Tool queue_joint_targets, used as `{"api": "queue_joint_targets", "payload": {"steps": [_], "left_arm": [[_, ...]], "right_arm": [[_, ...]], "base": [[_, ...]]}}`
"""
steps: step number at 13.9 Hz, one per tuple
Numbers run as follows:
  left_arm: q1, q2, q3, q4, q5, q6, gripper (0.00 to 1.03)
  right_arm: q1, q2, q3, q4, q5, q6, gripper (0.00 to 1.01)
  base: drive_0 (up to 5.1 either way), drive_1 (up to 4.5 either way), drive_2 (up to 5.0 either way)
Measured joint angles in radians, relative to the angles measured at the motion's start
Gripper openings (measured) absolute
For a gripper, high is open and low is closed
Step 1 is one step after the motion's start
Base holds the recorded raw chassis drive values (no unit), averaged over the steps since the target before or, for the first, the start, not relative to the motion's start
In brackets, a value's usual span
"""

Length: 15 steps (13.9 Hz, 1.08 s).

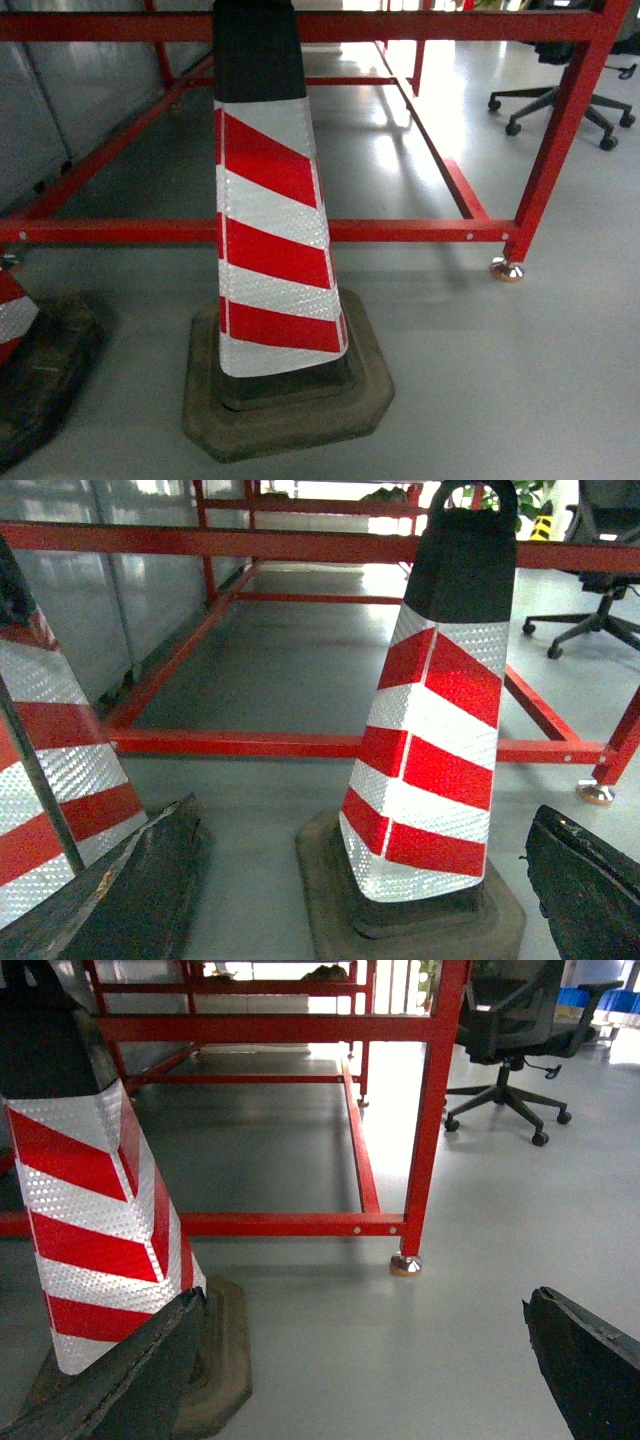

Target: Pick blue part to blue bin on bottom shelf

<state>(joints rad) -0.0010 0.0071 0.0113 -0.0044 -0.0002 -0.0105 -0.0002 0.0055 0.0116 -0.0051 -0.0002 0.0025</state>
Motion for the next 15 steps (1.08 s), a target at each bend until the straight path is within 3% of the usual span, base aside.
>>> {"api": "queue_joint_targets", "payload": {"steps": [15], "left_arm": [[0.0, 0.0, 0.0, 0.0, 0.0, 0.0, 0.98]], "right_arm": [[0.0, 0.0, 0.0, 0.0, 0.0, 0.0, 0.98]], "base": [[0.0, 0.0, 0.0]]}}
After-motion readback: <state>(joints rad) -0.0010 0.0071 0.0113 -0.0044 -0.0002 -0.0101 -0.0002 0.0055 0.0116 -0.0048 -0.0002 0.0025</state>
